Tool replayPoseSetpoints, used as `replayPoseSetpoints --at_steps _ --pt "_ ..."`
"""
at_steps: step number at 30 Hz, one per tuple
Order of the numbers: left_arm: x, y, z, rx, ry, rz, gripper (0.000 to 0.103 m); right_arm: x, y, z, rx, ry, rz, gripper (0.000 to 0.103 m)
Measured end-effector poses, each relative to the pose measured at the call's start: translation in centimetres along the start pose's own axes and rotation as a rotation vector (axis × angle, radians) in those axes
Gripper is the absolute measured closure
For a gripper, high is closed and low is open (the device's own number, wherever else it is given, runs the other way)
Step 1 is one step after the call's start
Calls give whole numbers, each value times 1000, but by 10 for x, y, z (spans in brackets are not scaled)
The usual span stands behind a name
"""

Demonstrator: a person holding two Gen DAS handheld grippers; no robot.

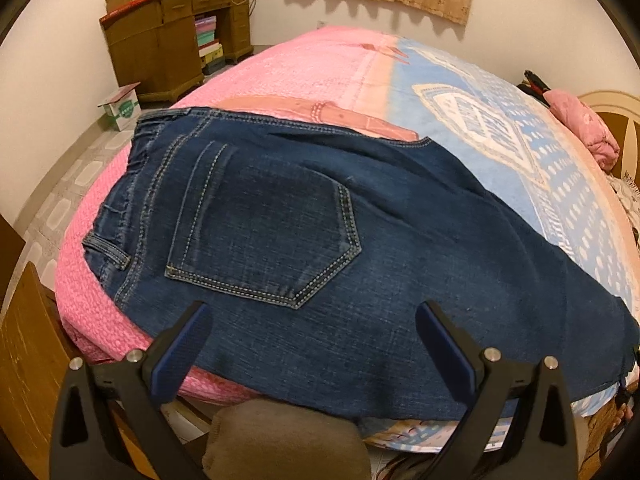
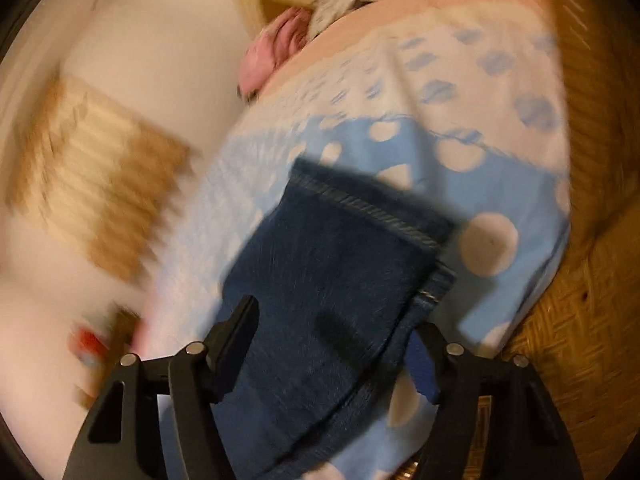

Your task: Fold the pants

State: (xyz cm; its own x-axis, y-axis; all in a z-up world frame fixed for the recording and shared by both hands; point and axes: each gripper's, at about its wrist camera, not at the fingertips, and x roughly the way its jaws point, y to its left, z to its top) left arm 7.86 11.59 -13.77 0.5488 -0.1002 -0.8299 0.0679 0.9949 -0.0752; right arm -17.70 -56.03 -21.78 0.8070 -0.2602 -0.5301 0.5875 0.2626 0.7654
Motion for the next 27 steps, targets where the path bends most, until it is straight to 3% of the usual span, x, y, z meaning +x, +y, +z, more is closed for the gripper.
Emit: replayPoseSetpoints --at_steps 2,4,11,12,13,14,18,21,24,27 --pt "0 3 1 -12 1 -2 0 -3 -20 -1 99 -12 62 54" --pt "2 5 2 -25 10 -8 0 -5 -28 -2 104 7 85 65" --pt "8 0 1 -46 43 -41 0 3 -37 10 136 0 167 66" --pt "7 -1 2 -40 40 -40 0 7 -30 11 100 20 134 72" --pt "5 -1 3 -35 35 -39 0 8 -23 12 63 31 77 86" --pt "2 0 3 -36 26 -42 0 12 -13 14 28 53 18 93" --pt "-6 9 6 -63 3 -66 0 -6 44 15 -140 28 -60 96" --pt "-10 17 8 -85 -11 -89 0 -24 116 6 -286 -13 1 96" --pt "-17 25 8 -88 -37 -102 0 -29 208 -40 -550 8 73 96" --pt "-26 34 8 -91 -61 -115 0 -22 290 -125 -888 35 99 96"
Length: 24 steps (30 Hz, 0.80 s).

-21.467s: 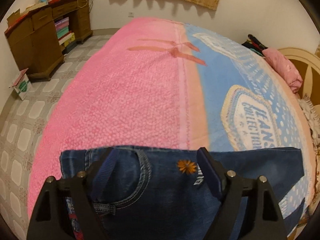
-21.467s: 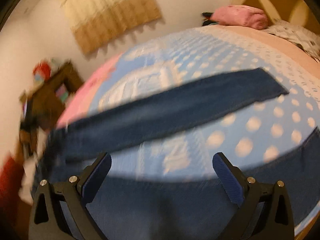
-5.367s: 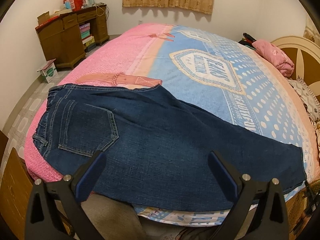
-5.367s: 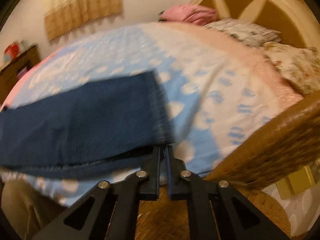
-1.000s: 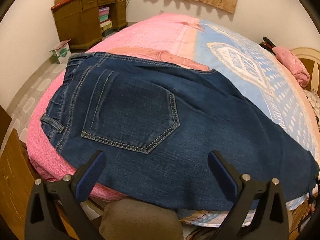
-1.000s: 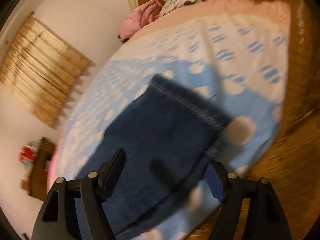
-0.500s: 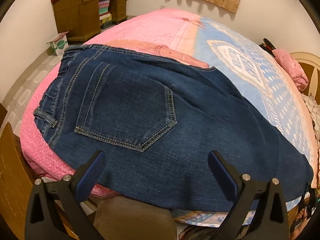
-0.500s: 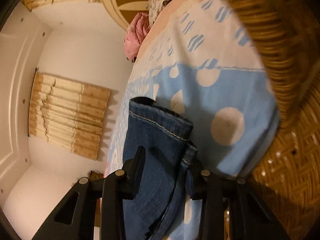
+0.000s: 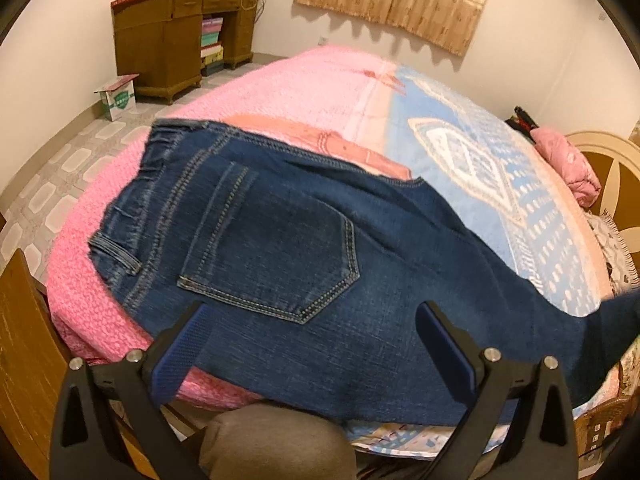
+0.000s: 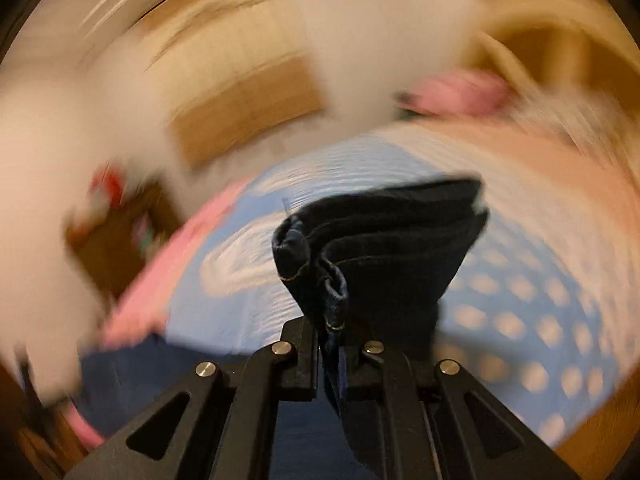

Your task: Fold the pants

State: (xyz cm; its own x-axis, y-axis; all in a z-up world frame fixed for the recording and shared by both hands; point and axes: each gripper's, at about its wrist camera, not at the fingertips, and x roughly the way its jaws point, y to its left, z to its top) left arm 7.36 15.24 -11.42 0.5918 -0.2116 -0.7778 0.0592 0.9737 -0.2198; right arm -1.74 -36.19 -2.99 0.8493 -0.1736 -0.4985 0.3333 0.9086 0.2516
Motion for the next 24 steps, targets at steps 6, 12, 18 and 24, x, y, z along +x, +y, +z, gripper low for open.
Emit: replayPoseSetpoints --at_steps 6,12,18,24 --pt "-21 26 1 -19 -46 -3 0 79 202 -114 -594 152 1 96" --pt "-32 58 -4 -31 -87 53 0 117 244 -208 -840 196 -161 92" --pt "-14 65 -8 -88 -35 5 0 112 234 -208 -857 177 -153 88" --pt "-7 49 -10 -44 -34 5 0 47 250 -199 -599 216 234 46"
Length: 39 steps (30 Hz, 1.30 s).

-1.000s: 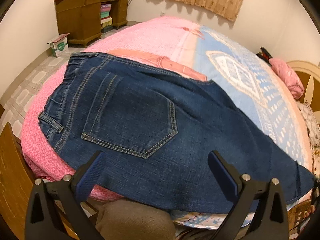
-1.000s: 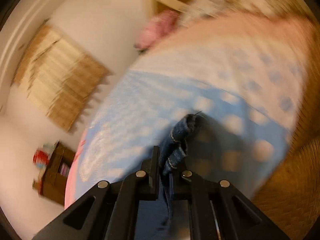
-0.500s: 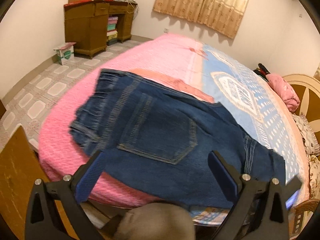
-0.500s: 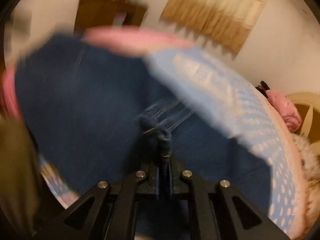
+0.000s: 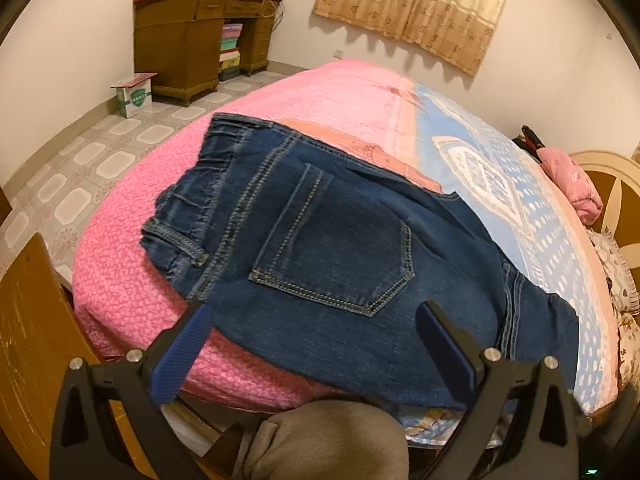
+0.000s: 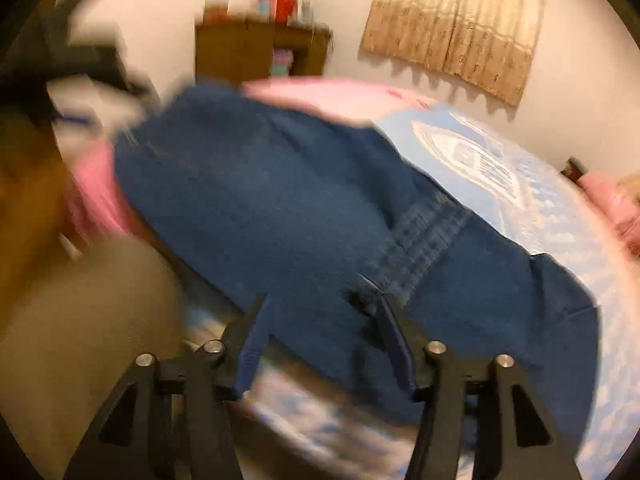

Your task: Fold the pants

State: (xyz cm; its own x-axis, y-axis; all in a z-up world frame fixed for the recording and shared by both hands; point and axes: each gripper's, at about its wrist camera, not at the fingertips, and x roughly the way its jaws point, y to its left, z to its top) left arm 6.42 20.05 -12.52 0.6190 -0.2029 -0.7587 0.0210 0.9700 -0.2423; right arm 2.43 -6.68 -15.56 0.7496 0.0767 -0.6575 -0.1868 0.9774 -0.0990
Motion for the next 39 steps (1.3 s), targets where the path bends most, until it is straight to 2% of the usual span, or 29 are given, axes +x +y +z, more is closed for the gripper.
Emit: replayPoseSetpoints --at_steps 2,3,7,9,11,13,16,18,20,22,23,25,26,28,33,35,37,38,39 --pt "4 -5 0 2 11 -13 0 -20 -17 15 94 -89 -2 46" --pt "6 -7 -1 7 14 -18 0 -20 -33 24 151 -97 -29 46" --pt "8 -14 -4 23 15 -23 0 11 -112 41 461 -2 -89 46" --pt "10 -14 -4 16 20 -27 0 29 -135 42 534 35 -111 46" --pt "12 -14 -3 9 25 -30 0 49 -137 49 519 61 -134 46" --pt "13 -14 -2 13 26 -34 0 72 -131 55 465 114 -244 46" --pt "14 -14 -3 22 23 -31 0 99 -134 46 526 180 -232 46" --pt "17 -14 -5 31 30 -33 0 106 -127 46 499 156 -281 46" --pt "22 -15 -8 33 43 -45 0 111 -130 47 482 146 -276 53" --pt "28 -16 -10 32 54 -56 0 111 -139 48 493 152 -235 77" --pt "30 -17 -11 30 60 -61 0 110 -145 48 514 158 -224 83" --pt "34 -18 -12 25 69 -72 0 104 -161 46 614 147 -165 88" --pt "36 -18 -12 22 73 -76 0 101 -166 45 648 146 -142 88" --pt "39 -19 -13 22 80 -78 0 100 -164 48 620 155 -138 88" --pt "42 -19 -11 17 82 -71 0 81 -142 81 549 46 -87 88" --pt "42 -17 -10 11 82 -66 0 90 -137 86 540 57 -91 88" --pt "41 -15 -9 8 81 -60 0 117 -131 80 515 137 -91 77" --pt "40 -13 -8 8 81 -59 0 131 -127 72 482 172 -98 77" --pt "39 -12 -7 9 77 -58 0 132 -121 69 436 142 -116 72"
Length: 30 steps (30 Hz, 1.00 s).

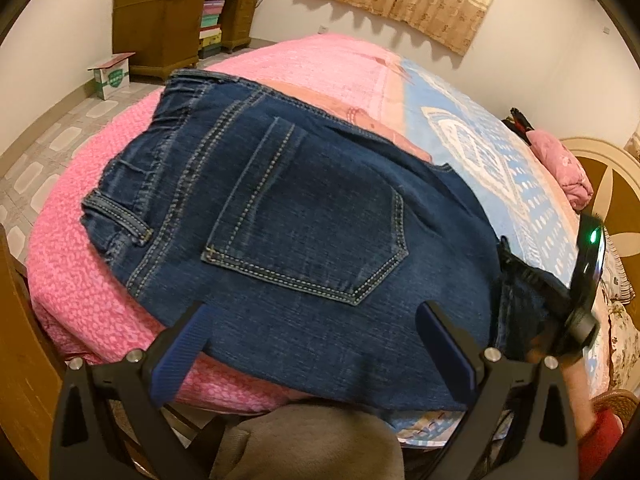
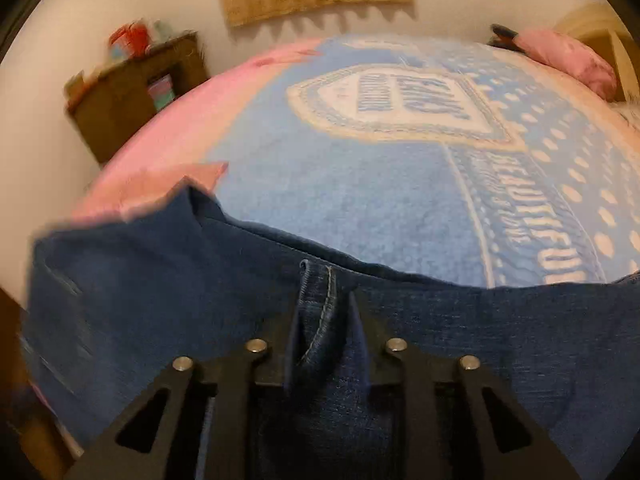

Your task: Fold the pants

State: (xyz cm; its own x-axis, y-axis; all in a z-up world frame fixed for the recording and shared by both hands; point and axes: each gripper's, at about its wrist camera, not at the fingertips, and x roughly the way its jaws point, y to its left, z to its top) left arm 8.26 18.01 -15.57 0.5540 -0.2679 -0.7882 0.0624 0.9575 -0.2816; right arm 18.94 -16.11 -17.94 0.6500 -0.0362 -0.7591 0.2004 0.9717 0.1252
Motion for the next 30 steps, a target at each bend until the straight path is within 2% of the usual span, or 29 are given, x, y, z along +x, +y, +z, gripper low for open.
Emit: replayPoseSetpoints --at_steps 1,3,5,7,9,11,15,19,21,22,23,24,25,27,30 --pt "-2 1 0 2 -6 4 0 -4 8 -7 -65 -53 -15 57" --pt "-5 4 1 3 -17 15 0 -12 21 -15 -137 -79 -24 42" --pt "-4 7 1 -9 -13 22 0 -29 24 -18 -106 -84 54 42" --pt "-5 11 1 -26 -12 19 0 -54 19 -24 -41 -130 149 42" --pt "-5 12 0 -35 -11 17 0 -78 7 -32 33 -191 162 42" --pt "-5 11 -2 -32 -8 16 0 -91 -13 -38 132 -225 136 42" --pt "-10 7 -4 -16 -12 10 0 -107 -79 -50 375 -260 70 42" --pt "-12 1 -3 2 -17 25 0 -140 -154 -66 572 -377 -25 42" --pt "-8 -1 -3 -13 -4 17 0 -135 -185 -70 660 -343 -74 42" --pt "-7 -2 -3 -22 2 8 0 -115 -200 -73 698 -241 -68 42" --pt "-6 -4 -2 -27 11 0 0 -85 -208 -76 713 -105 -24 40" --pt "-5 -6 -3 -26 18 -3 0 -70 -209 -79 667 -73 -13 39" --pt "-6 -9 -3 -19 23 -2 0 -74 -202 -76 590 -114 -29 33" --pt "-10 -14 -4 3 15 12 0 -78 -181 -63 465 -70 -95 29" --pt "-19 -14 -3 28 -10 39 0 -92 -165 -53 415 -21 -173 29"
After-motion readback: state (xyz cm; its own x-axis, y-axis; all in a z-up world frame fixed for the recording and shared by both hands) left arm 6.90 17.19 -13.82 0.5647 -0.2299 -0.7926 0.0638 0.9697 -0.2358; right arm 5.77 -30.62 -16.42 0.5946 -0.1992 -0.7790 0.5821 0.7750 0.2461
